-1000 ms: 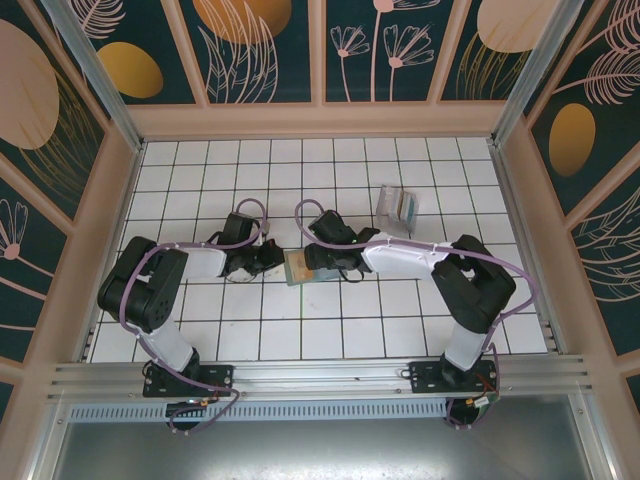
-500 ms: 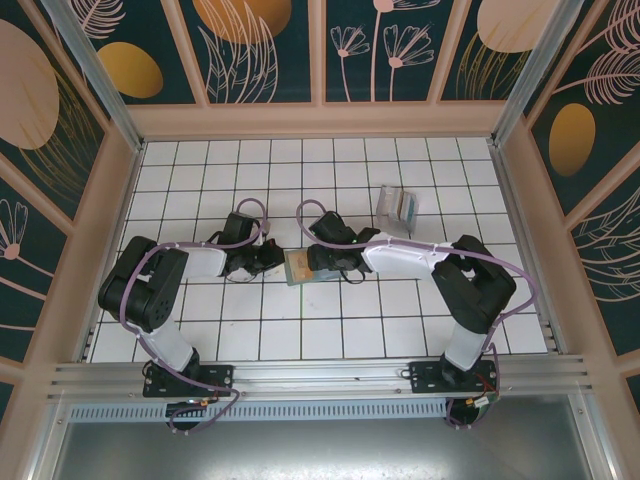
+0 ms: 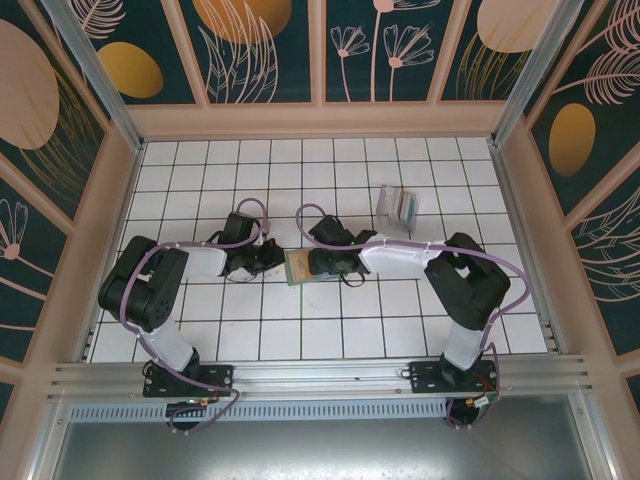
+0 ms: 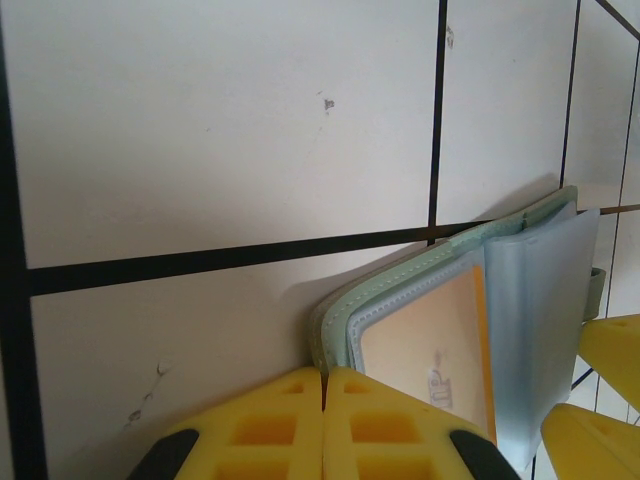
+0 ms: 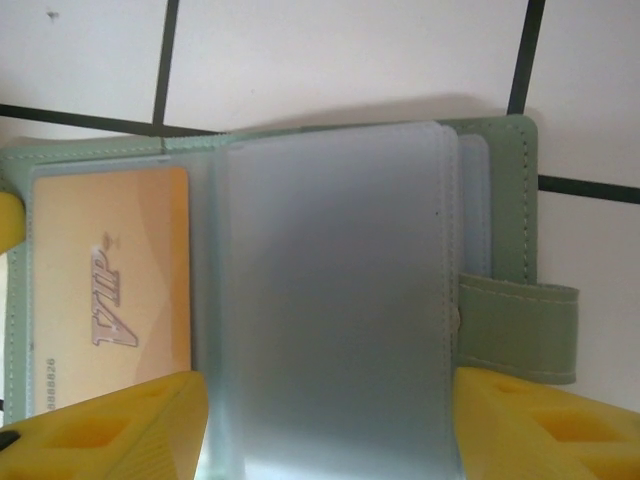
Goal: Put the credit cards into the card holder
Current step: Flip over the card slot in the card holder.
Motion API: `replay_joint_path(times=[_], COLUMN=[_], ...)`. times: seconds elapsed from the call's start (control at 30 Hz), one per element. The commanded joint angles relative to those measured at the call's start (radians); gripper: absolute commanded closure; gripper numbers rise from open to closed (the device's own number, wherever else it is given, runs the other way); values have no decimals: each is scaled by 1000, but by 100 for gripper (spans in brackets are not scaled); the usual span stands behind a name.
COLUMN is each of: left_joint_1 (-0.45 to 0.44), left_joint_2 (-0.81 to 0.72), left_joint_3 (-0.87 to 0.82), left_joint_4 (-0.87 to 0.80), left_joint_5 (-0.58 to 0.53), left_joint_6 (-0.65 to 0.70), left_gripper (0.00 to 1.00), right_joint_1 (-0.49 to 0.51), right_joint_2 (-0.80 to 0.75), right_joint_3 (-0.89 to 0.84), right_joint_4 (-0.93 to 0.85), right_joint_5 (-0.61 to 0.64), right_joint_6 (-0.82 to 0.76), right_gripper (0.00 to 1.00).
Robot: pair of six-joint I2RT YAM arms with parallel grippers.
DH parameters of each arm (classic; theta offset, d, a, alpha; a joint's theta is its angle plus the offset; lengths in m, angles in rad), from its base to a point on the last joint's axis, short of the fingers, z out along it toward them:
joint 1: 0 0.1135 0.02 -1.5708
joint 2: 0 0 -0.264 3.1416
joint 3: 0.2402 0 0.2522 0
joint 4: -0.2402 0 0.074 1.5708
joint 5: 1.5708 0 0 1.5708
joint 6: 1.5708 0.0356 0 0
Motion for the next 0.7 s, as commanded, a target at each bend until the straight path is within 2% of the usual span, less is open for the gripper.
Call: replay_joint_path(times=[0.0,0.3,0.67], left_joint_1=[-15,-15,-14], left_joint_2=[54,51,55], left_joint_3=[-17,-18,-22], left_joint_4=[-36,-34,-30], left_joint_5=[-28,-28,-27], left_joint_6=[-1,-2,-1], left_gripper=[92,92,92], right_joint_1=[-2,-2,-1], right_joint_2=[11,0,-7], right_joint_3=[-20,-23,-5], right_joint_4=[22,38,31], right_joint_5=[-29,-70,-78], right_joint_6=[17,23,12], right_gripper=[34,37,52])
